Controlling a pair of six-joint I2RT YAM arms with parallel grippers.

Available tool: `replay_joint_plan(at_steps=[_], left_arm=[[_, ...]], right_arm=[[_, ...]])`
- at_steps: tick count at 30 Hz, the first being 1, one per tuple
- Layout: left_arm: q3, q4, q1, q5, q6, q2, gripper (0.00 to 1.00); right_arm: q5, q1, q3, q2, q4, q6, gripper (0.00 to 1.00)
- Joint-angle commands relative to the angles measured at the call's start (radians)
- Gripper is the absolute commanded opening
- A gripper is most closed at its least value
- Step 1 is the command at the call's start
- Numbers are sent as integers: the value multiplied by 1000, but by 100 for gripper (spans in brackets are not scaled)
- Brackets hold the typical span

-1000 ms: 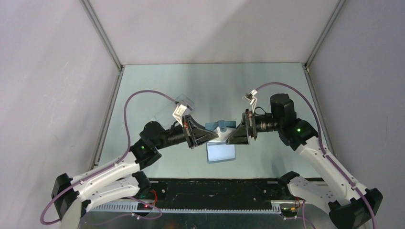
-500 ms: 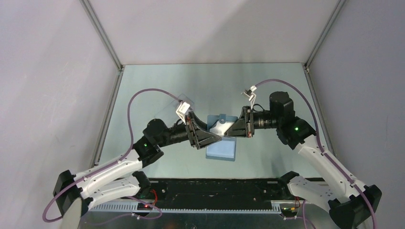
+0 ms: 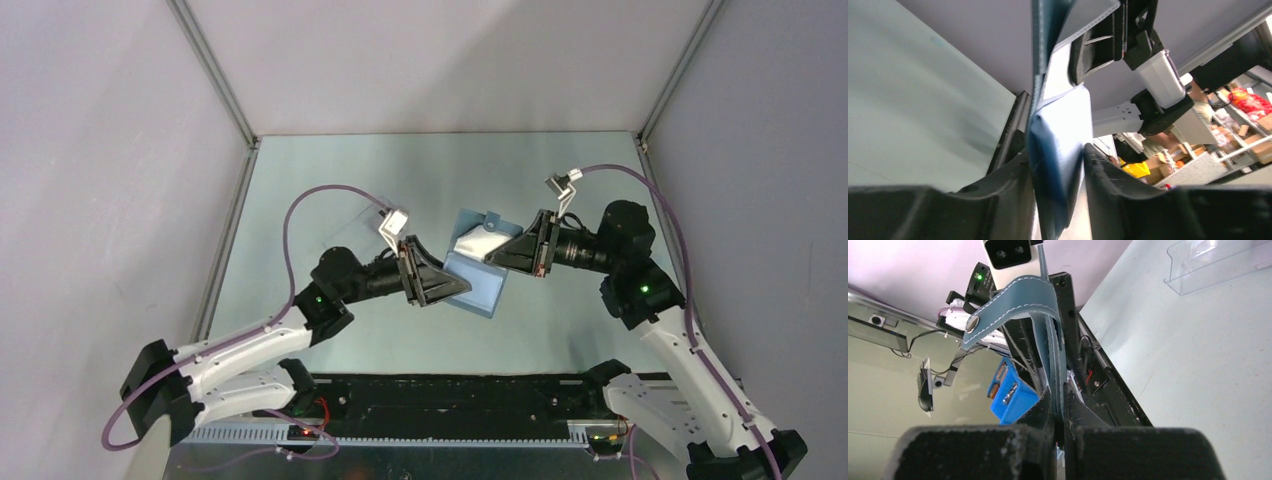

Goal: Put the credit cards into the card holder
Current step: Open the card holder.

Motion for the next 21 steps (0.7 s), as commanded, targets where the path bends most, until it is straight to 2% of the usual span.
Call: replay_joint_plan(at_steps=[1, 3, 4, 6, 7, 8, 9, 11, 17, 21], left_arm=[[0, 130, 0, 48, -45, 33, 28], [5, 142, 1, 63, -54, 49, 5], [5, 143, 1, 71, -60, 53, 2], [-1, 144, 1, 66, -67, 65, 0], [-12, 142, 6, 63, -81, 67, 0], [-20, 142, 8, 53, -91, 69, 0], [-38, 141, 13, 46, -109, 69, 0], [-58, 141, 14, 39, -126, 67, 0], [-67, 140, 14, 121, -146, 58, 0], [-58, 138, 14, 190, -150, 49, 0]], right_arm=[[18, -5, -17, -9, 76, 68, 0], [28, -12, -19, -2, 55, 68, 0], [37, -18, -19, 4, 24, 61, 3], [64, -54, -19, 33, -64, 42, 25], [79, -82, -19, 43, -139, 32, 45], [108, -99, -19, 63, -178, 7, 54], [120, -125, -21, 75, -238, -22, 66], [141, -148, -23, 107, -285, -64, 76], [81, -150, -23, 177, -265, -126, 79], [-59, -149, -24, 193, -219, -140, 80]])
